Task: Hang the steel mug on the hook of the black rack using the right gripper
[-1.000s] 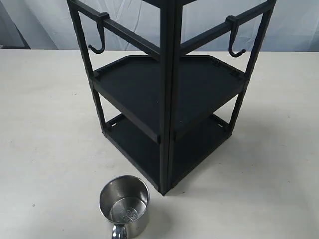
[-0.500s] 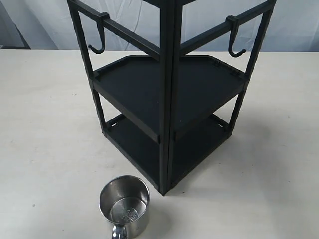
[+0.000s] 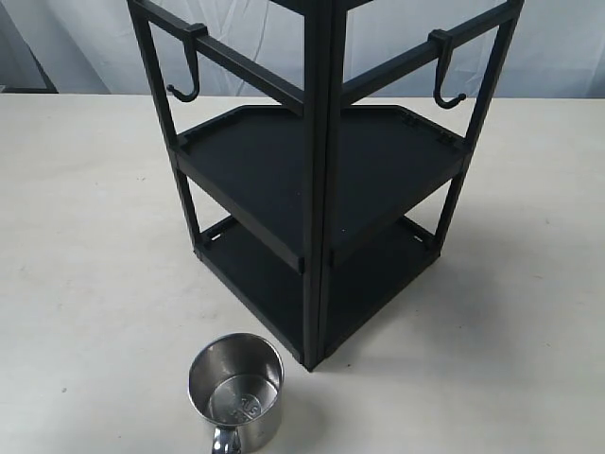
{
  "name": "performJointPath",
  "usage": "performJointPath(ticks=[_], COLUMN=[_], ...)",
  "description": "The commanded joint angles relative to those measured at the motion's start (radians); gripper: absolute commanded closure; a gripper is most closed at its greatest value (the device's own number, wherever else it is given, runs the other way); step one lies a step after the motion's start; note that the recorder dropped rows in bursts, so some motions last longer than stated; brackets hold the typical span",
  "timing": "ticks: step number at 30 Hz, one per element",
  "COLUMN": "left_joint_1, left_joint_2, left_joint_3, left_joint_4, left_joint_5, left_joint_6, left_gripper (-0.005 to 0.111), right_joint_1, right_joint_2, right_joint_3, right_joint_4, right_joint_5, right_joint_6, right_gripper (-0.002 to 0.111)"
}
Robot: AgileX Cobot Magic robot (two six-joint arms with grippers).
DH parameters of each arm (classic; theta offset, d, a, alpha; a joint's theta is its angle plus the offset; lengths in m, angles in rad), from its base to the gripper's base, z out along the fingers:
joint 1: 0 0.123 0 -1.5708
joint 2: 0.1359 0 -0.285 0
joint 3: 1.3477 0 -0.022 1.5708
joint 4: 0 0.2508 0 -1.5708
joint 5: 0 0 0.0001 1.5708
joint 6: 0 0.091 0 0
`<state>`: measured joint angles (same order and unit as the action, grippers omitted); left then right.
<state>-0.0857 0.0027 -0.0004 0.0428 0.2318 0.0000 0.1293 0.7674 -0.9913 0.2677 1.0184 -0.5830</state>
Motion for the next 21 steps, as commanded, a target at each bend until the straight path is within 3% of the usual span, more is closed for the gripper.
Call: performJointPath(ticks=[1,7,16,18,21], left_joint_1=[-0.006,-0.006,-0.006,-0.006,-0.006], left_joint_2=[-0.003,-0.003,-0.003,-0.003,-0.003], left_joint_3=[0.000,0.000,0.000,0.000,0.000], left_joint_4=[0.003,0.003,0.003,0.003,0.003], left_joint_5=[0.000,0.000,0.000,0.000,0.000], left_joint_6=[0.000,0.000,0.000,0.000,0.000], left_gripper=[0.105,0.105,0.105,0.105,0.105], right_joint_1=[0.093,0.358,0.742,0.793,0.854], right_joint_2=[0.167,0.232,0.440,0.503,0.579], right_joint_3=[-0.043,-0.002,0.031,0.031,0.029], right_joint_4=[0.226,0.208,0.045,0.023,0.012], right_joint_5=[0.203,0.198,-0.043,-0.084,-0.132], right_joint_6=[-0.212,-0.207,-0.207,-0.212,-0.240], right_gripper=[0.109,0.109,0.109,0.105,0.087])
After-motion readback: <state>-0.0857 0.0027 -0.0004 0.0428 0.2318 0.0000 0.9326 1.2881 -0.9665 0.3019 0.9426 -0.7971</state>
